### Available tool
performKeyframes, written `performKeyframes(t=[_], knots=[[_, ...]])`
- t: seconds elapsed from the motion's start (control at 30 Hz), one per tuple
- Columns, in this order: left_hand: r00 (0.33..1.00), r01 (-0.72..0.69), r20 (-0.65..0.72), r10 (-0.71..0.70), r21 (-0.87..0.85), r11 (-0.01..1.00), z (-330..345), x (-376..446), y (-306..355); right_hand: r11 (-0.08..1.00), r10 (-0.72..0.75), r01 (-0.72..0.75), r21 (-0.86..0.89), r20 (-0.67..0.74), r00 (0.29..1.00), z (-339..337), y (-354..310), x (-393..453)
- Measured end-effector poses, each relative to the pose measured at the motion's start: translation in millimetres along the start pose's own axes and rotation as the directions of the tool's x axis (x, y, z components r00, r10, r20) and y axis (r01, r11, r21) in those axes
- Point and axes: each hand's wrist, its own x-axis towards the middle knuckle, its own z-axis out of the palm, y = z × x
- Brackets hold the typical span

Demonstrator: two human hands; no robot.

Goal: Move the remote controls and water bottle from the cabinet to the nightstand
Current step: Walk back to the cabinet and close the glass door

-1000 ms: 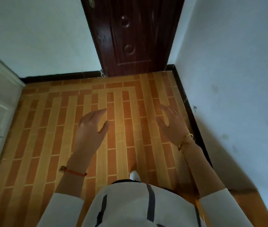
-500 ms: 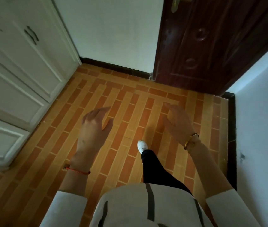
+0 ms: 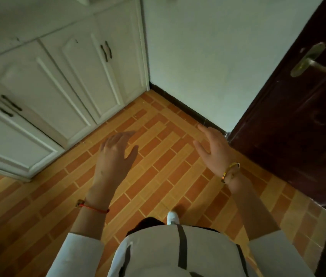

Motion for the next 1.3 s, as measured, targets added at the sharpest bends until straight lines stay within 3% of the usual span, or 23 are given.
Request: performKeyframes(t=[0.33,0.5,0.87,1.3], knots=[[0.989,0.136,-0.065,-0.136,-0.006,0.991,34.8,110.3,-29.0,0.99,-0.128,0.124,0.062,0.076,0.989,9.0,21.5,158.7],[0.981,0.17,-0.087,-0.171,-0.015,0.985,56.9,184.9,-50.1,0.987,-0.123,0.114,0.114,0.08,0.989,21.5,32.7,238.4],[0.986,0.113,-0.131,-0.106,0.055,0.992,72.4,401.7,-107.6,0.983,-0.107,0.105,0.153,0.008,0.994,31.5,27.9,456.0],[0.981,0.148,-0.134,-0.139,0.054,0.988,102.7,578.6,-128.8,0.973,-0.127,0.125,0.192,-0.004,0.992,30.5,47.8,635.5]])
